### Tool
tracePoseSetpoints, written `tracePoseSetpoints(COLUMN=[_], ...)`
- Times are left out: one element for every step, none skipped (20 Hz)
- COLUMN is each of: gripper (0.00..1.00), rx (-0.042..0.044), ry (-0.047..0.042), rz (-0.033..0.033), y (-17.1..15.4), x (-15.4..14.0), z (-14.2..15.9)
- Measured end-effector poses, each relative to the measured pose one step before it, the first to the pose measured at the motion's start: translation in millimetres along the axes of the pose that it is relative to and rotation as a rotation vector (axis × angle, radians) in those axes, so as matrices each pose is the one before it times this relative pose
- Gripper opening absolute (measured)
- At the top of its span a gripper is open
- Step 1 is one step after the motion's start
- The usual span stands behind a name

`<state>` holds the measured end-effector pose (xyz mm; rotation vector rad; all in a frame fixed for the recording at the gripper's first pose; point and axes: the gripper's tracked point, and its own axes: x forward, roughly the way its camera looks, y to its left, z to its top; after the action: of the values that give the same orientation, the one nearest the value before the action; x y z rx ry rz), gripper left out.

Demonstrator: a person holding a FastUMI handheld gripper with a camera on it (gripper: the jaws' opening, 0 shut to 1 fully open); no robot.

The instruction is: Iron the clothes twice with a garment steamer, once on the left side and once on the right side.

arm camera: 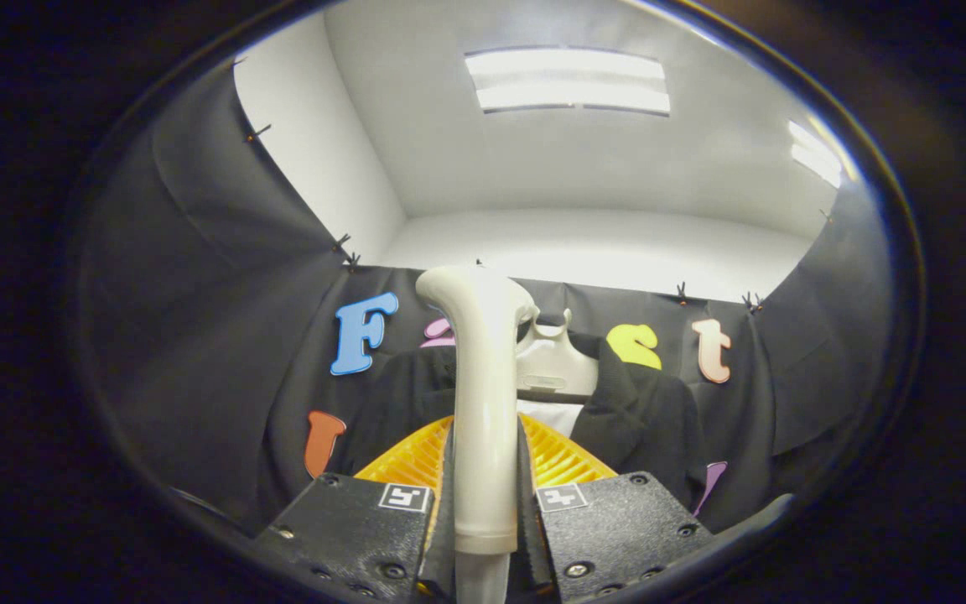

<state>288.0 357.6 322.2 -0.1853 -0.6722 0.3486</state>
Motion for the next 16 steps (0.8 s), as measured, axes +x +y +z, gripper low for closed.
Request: tracePoseSetpoints(gripper=[0.33,0.33,0.33,0.33,0.33,0.33,0.33,0.33,0.33,0.33,0.33,0.33,0.33,0.33,0.33,0.33], rx=[-0.00748,-0.00623,-0.01149,-0.01199,-0.01610,-0.01228,-0.00966,-0.00652,-0.00874,-0.01056,-0.00945,-0.00255,0.00113,0.00003,0.00034,-0.00024], ry=[0.01528,0.01547,0.01463,0.01181,0.01494,0.01547,0.01170,0.00240,-0.00311,-0.00073,0.00278,0.00375,0.00495,0.00551,0.00586,0.00739], rz=[-0.01130,-0.00822,-0.00654,-0.00304,-0.00061,0.00154,-0.00011,-0.00144,-0.00024,0.00127,0.00040,0.00240,0.00149,0.00079,0.00029,0.00140], y=[-1.38,0.39,-0.09,-0.60,0.05,-0.62,-0.35,0.65,-0.14,-0.30,-1.47,-0.71,-0.53,0.27,-0.09,-0.42], x=[0.79,2.35,1.42,1.11,0.85,-0.61,-2.31,-1.04,-1.23,1.64,0.67,-1.42,-1.35,-3.72,-3.07,-2.15], z=[-3.52,-4.94,-4.52,-2.29,-3.69,-5.08,-3.23,-2.01,0.06,-1.52,-1.25,-1.02,-1.13,-1.75,-1.61,-2.03])
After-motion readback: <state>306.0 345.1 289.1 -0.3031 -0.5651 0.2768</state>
